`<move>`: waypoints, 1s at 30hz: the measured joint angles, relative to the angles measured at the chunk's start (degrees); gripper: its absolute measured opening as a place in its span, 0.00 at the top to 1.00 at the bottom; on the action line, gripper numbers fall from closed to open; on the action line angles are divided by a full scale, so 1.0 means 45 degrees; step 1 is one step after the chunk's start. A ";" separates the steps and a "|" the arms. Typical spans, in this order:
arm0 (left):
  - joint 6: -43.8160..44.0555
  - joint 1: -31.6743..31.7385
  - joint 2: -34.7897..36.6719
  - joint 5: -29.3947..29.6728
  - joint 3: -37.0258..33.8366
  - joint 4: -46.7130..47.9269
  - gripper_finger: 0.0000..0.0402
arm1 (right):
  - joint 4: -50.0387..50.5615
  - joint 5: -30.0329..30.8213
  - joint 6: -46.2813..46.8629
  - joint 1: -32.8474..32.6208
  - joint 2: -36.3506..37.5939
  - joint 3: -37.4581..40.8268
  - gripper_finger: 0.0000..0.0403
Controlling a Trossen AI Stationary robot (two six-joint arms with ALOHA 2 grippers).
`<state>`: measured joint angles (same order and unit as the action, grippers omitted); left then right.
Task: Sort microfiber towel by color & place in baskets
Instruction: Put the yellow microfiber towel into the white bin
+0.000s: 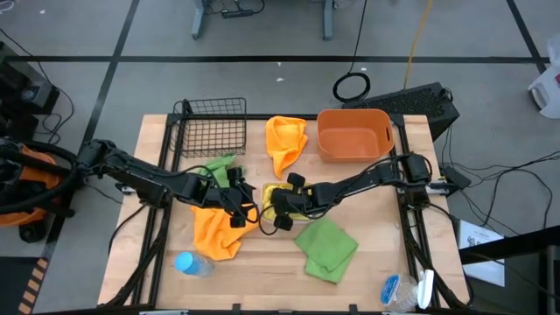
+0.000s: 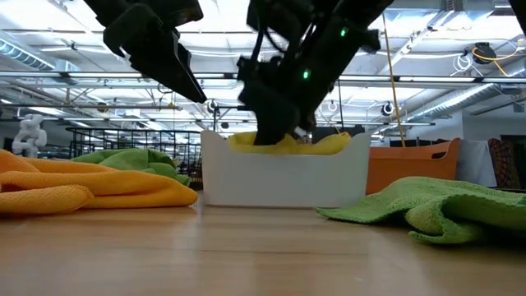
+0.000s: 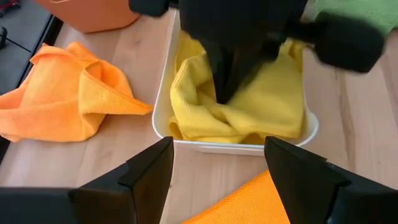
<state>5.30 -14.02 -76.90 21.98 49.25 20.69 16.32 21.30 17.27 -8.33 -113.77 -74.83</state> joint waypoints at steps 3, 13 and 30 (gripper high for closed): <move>0.0000 0.0000 0.0000 0.0000 0.0000 0.0000 0.36 | 0.0124 -0.0013 -0.0097 -0.0076 0.0497 -0.0005 0.99; 0.0000 0.0000 -0.0005 0.0000 -0.0005 0.0002 0.36 | 0.0407 -0.0210 -0.0721 -0.0345 0.1630 -0.0024 0.99; 0.0010 0.0000 -0.0010 0.0000 -0.0010 0.0000 0.36 | 0.0292 0.1526 0.0952 0.0019 -0.0698 -0.0048 0.99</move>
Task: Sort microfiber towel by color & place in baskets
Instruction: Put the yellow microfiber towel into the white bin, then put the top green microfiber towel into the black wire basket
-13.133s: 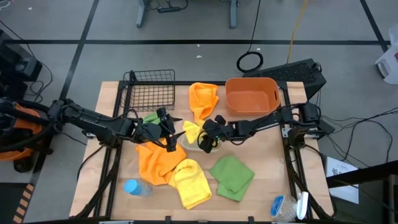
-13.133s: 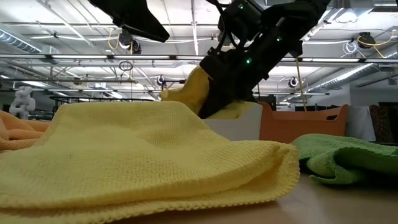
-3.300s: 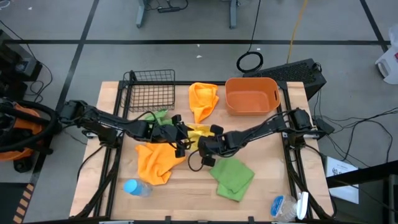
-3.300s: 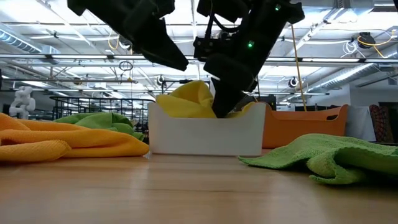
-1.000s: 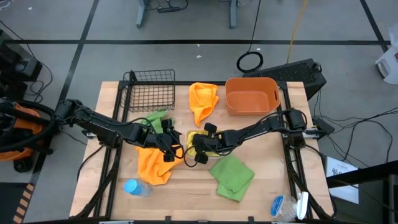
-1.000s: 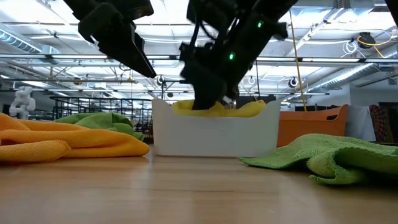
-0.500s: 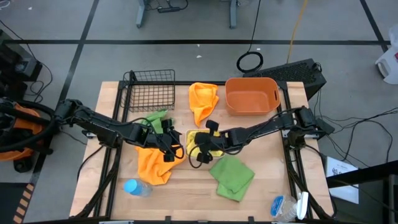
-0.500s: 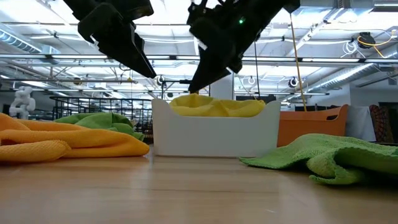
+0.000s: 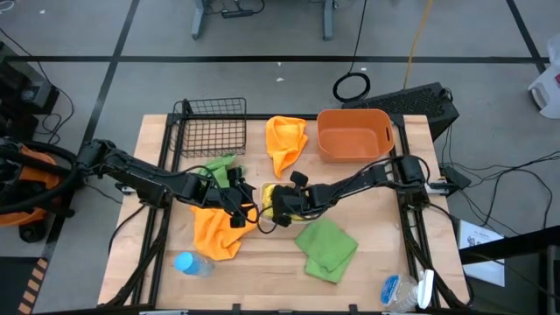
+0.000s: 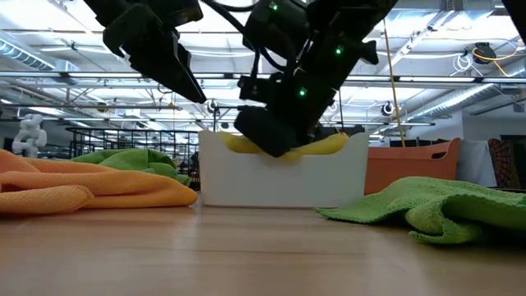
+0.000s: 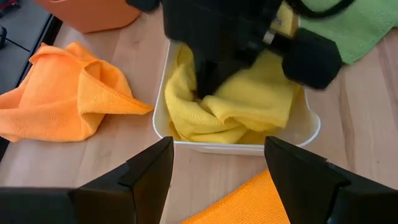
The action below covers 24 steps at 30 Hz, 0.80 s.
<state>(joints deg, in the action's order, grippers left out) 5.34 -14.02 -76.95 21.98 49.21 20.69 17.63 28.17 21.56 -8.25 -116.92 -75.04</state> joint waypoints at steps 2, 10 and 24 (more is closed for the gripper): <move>0.0000 0.0000 0.0000 0.0000 0.0000 -0.0004 0.36 | -0.0085 0.0081 0.0153 -0.0005 -0.0173 -0.0038 0.99; 0.0000 0.0000 0.0000 -0.0005 0.0000 -0.0010 0.36 | 0.0239 0.0148 -0.0339 -0.0015 0.0216 0.0021 0.99; 0.0609 -0.0004 0.0000 -0.0010 0.0000 0.0428 0.36 | 0.0793 0.0094 -0.0990 -0.0642 0.2187 0.0029 0.99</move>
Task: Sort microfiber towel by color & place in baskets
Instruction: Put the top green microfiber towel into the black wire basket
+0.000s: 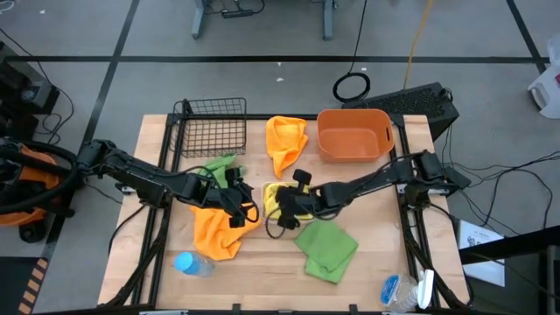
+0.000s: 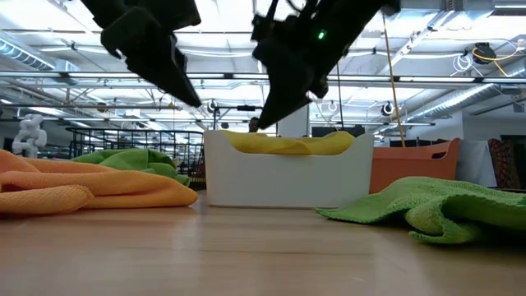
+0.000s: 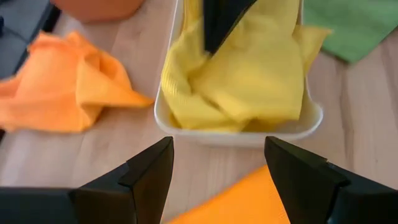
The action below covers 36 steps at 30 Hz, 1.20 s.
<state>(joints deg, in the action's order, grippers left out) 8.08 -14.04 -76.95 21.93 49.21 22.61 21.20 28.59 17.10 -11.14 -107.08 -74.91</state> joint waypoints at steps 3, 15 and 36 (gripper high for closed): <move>0.0640 -0.0123 0.0000 -0.0003 0.0000 0.0771 0.36 | 0.0211 0.0253 0.0010 -0.0537 0.0213 -0.0005 0.99; 0.3478 -0.2386 -0.0073 -0.0182 -0.0008 0.3293 0.36 | 0.0595 0.1610 0.0759 -0.2266 0.0570 -0.0010 0.99; 0.3079 -0.1974 -0.0121 0.3541 -0.0103 0.6103 0.36 | 0.1074 0.1596 0.1190 -0.3467 0.0566 -0.0010 0.99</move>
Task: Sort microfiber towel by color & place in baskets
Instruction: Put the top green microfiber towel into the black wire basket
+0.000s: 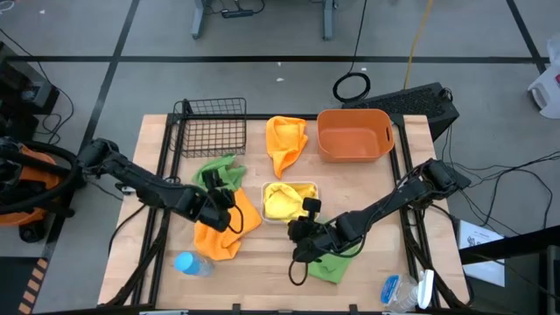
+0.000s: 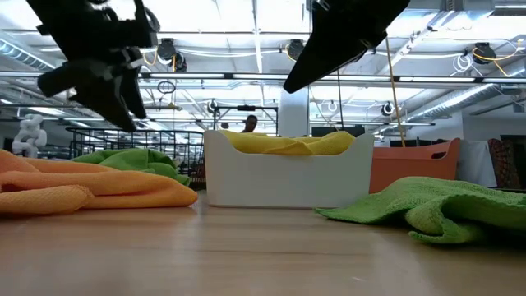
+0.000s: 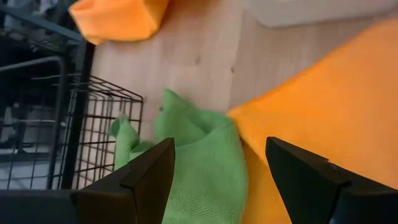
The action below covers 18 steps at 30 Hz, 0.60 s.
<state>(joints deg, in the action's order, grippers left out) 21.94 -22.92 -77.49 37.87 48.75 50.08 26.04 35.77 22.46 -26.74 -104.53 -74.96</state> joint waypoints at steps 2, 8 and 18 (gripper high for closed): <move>-0.0413 0.0363 0.0000 -0.0432 -0.0176 -0.0013 0.36 | 0.0001 -0.0005 0.0019 -0.0005 0.0000 0.0000 0.99; -0.0997 0.1865 0.0000 -0.1411 -0.1199 -0.0146 0.36 | -0.0003 -0.0005 0.0203 -0.0083 -0.0001 0.0000 0.99; -0.2395 0.4032 0.0000 -0.2375 -0.1893 -0.1407 0.36 | -0.0012 -0.0010 0.0233 -0.0083 -0.0005 -0.0005 0.99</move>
<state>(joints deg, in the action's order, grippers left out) 11.16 -4.78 -77.49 27.18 40.23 43.75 25.98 35.73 23.51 -27.11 -104.55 -74.98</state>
